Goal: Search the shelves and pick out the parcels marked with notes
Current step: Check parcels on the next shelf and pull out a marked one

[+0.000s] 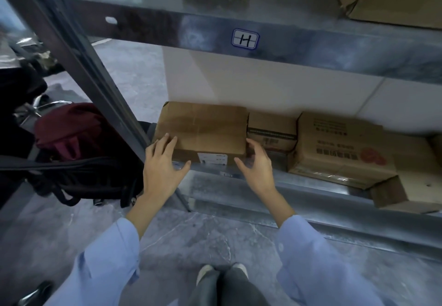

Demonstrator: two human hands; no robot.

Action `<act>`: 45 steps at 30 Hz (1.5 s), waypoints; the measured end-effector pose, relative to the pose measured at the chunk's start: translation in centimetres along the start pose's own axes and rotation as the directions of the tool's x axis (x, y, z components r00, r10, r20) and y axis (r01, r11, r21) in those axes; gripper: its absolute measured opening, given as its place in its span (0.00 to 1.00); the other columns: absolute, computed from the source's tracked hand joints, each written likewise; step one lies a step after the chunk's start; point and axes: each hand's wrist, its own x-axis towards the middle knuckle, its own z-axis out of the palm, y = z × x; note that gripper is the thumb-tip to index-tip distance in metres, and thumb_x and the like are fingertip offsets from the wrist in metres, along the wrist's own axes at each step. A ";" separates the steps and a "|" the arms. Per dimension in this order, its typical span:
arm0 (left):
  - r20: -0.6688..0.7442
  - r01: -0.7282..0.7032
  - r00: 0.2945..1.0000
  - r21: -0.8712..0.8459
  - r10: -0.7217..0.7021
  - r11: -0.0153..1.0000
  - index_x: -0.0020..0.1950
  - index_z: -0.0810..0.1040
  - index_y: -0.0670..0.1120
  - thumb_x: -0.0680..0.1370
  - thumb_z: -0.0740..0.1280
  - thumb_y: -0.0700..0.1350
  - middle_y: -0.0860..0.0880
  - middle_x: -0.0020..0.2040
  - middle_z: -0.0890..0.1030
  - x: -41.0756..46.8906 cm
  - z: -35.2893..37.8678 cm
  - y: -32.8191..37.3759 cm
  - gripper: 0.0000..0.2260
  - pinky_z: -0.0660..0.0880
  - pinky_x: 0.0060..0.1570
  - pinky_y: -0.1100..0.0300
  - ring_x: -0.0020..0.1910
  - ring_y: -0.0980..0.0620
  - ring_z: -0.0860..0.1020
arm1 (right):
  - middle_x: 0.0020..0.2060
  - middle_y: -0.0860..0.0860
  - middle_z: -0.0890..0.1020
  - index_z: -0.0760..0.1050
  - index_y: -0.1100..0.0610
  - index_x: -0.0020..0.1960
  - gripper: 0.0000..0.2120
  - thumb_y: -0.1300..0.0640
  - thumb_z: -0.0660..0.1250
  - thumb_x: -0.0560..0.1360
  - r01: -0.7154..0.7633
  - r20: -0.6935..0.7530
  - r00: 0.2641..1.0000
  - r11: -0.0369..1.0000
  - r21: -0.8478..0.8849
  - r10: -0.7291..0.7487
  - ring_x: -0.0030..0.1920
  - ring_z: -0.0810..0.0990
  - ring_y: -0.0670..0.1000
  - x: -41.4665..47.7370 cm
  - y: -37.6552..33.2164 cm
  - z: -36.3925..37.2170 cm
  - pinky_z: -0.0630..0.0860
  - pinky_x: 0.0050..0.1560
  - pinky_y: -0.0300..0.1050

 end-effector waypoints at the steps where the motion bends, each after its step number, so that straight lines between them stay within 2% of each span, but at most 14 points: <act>1: 0.008 0.002 1.000 -0.003 -0.002 1.000 0.72 0.72 0.44 0.72 0.74 0.55 0.47 0.73 0.70 0.0 0.0 0.0 0.31 0.69 0.65 0.49 0.68 0.41 0.66 | 0.64 0.53 0.76 0.68 0.56 0.71 0.28 0.57 0.73 0.74 0.005 -0.016 1.000 1.000 0.003 -0.005 0.61 0.76 0.53 -0.1 0.1 0.1 0.76 0.61 0.52; 4: 0.021 0.007 1.000 -0.020 -0.007 1.000 0.73 0.71 0.45 0.72 0.73 0.56 0.47 0.74 0.69 -0.1 -0.3 0.1 0.32 0.68 0.66 0.49 0.69 0.42 0.66 | 0.61 0.52 0.78 0.70 0.55 0.69 0.26 0.57 0.74 0.74 0.010 -0.051 0.999 1.000 0.020 -0.009 0.56 0.79 0.53 -0.4 0.3 0.1 0.79 0.56 0.53; 10: 0.049 -0.017 0.999 -0.024 0.019 1.000 0.74 0.69 0.44 0.73 0.73 0.54 0.48 0.74 0.68 -0.6 -0.6 -0.1 0.33 0.67 0.68 0.49 0.70 0.42 0.64 | 0.62 0.51 0.78 0.70 0.55 0.69 0.26 0.58 0.73 0.74 0.016 -0.057 0.998 0.998 0.064 -0.013 0.58 0.78 0.50 -1.0 0.5 -0.1 0.80 0.55 0.52; 18: 0.085 0.062 0.995 -0.078 -0.055 0.995 0.76 0.65 0.44 0.73 0.73 0.52 0.44 0.77 0.61 0.4 -0.7 0.2 0.34 0.61 0.73 0.47 0.77 0.43 0.56 | 0.67 0.52 0.73 0.66 0.52 0.73 0.29 0.57 0.72 0.75 0.020 0.016 1.000 0.999 0.043 -0.021 0.66 0.73 0.50 -0.7 0.4 -0.5 0.76 0.63 0.55; 22: 0.058 0.070 0.996 -0.089 -0.065 0.994 0.74 0.68 0.44 0.72 0.75 0.51 0.42 0.76 0.64 0.1 -0.4 0.3 0.34 0.64 0.70 0.46 0.75 0.40 0.60 | 0.71 0.52 0.71 0.65 0.50 0.74 0.29 0.56 0.71 0.76 0.020 0.055 0.998 1.000 0.016 -0.021 0.70 0.69 0.52 -0.3 0.2 -0.6 0.72 0.67 0.56; 25: 0.031 0.048 0.998 -0.096 -0.046 0.994 0.73 0.70 0.43 0.71 0.76 0.50 0.42 0.74 0.66 -0.4 -0.4 0.4 0.33 0.68 0.67 0.45 0.72 0.39 0.63 | 0.70 0.52 0.71 0.65 0.50 0.74 0.29 0.57 0.71 0.76 0.033 0.051 0.998 0.999 -0.005 -0.033 0.70 0.70 0.53 0.1 0.0 -0.8 0.73 0.67 0.55; 31: -0.001 0.040 0.999 -0.132 -0.040 0.990 0.72 0.71 0.44 0.70 0.76 0.49 0.45 0.73 0.68 -2.1 -0.7 0.3 0.32 0.70 0.64 0.49 0.69 0.42 0.66 | 0.68 0.52 0.73 0.67 0.50 0.72 0.29 0.57 0.73 0.75 0.050 0.016 0.999 0.998 -0.030 -0.049 0.58 0.73 0.46 -0.1 -0.5 -1.0 0.72 0.59 0.43; 33: -0.004 0.047 0.999 -0.154 -0.048 0.987 0.72 0.72 0.45 0.71 0.75 0.49 0.47 0.72 0.69 -2.8 -1.0 0.0 0.31 0.70 0.63 0.51 0.68 0.44 0.66 | 0.67 0.51 0.73 0.68 0.50 0.72 0.29 0.57 0.73 0.74 0.051 0.013 0.999 0.999 -0.014 -0.051 0.53 0.75 0.47 -0.3 -0.5 -1.1 0.72 0.55 0.39; 35: -0.003 0.050 0.999 -0.180 -0.052 0.982 0.72 0.72 0.44 0.71 0.75 0.49 0.49 0.71 0.70 -3.1 -1.3 -0.5 0.31 0.68 0.65 0.54 0.68 0.46 0.66 | 0.67 0.51 0.73 0.68 0.50 0.72 0.29 0.57 0.73 0.74 0.061 0.020 0.998 0.998 -0.001 -0.061 0.54 0.75 0.48 -0.5 -0.4 -1.2 0.73 0.52 0.33; 37: -0.016 0.050 0.998 -0.214 -0.054 0.976 0.71 0.72 0.44 0.72 0.75 0.48 0.49 0.70 0.71 -2.9 -1.5 -1.0 0.29 0.65 0.66 0.57 0.68 0.47 0.67 | 0.67 0.51 0.72 0.68 0.50 0.72 0.28 0.57 0.73 0.74 0.068 0.032 0.997 0.998 -0.005 -0.068 0.57 0.73 0.45 -0.5 -0.2 -1.2 0.69 0.49 0.23; 39: -0.024 0.069 0.997 -0.264 -0.078 0.962 0.70 0.73 0.43 0.72 0.75 0.46 0.48 0.70 0.71 -2.6 -1.5 -1.3 0.27 0.62 0.66 0.60 0.68 0.47 0.67 | 0.68 0.52 0.72 0.68 0.51 0.72 0.28 0.56 0.73 0.75 0.071 0.044 0.997 0.997 -0.020 -0.070 0.61 0.71 0.46 -0.5 0.1 -1.2 0.65 0.48 0.19; 41: -0.026 0.091 0.994 -0.295 -0.103 0.951 0.69 0.73 0.43 0.72 0.75 0.46 0.48 0.71 0.70 -2.4 -1.3 -1.2 0.27 0.63 0.68 0.58 0.70 0.47 0.65 | 0.68 0.52 0.72 0.68 0.51 0.72 0.28 0.55 0.72 0.75 0.068 0.055 0.996 0.997 -0.040 -0.066 0.63 0.72 0.48 -0.6 0.1 -1.2 0.67 0.53 0.23; 43: -0.036 0.100 0.993 -0.296 -0.116 0.950 0.69 0.73 0.44 0.72 0.75 0.46 0.48 0.71 0.69 -2.6 -1.0 -1.3 0.27 0.64 0.69 0.53 0.70 0.46 0.63 | 0.69 0.52 0.72 0.67 0.51 0.73 0.28 0.53 0.72 0.75 0.059 0.071 0.996 0.998 -0.036 -0.056 0.65 0.72 0.50 -0.7 0.1 -1.3 0.70 0.62 0.38; 45: -0.026 0.119 0.990 -0.352 -0.136 0.929 0.70 0.72 0.44 0.72 0.75 0.45 0.49 0.72 0.68 -2.7 -0.9 -1.5 0.28 0.64 0.68 0.55 0.71 0.48 0.63 | 0.70 0.52 0.72 0.67 0.51 0.73 0.28 0.52 0.72 0.75 0.056 0.091 0.994 0.998 -0.025 -0.053 0.69 0.70 0.50 -0.8 0.1 -1.5 0.68 0.67 0.44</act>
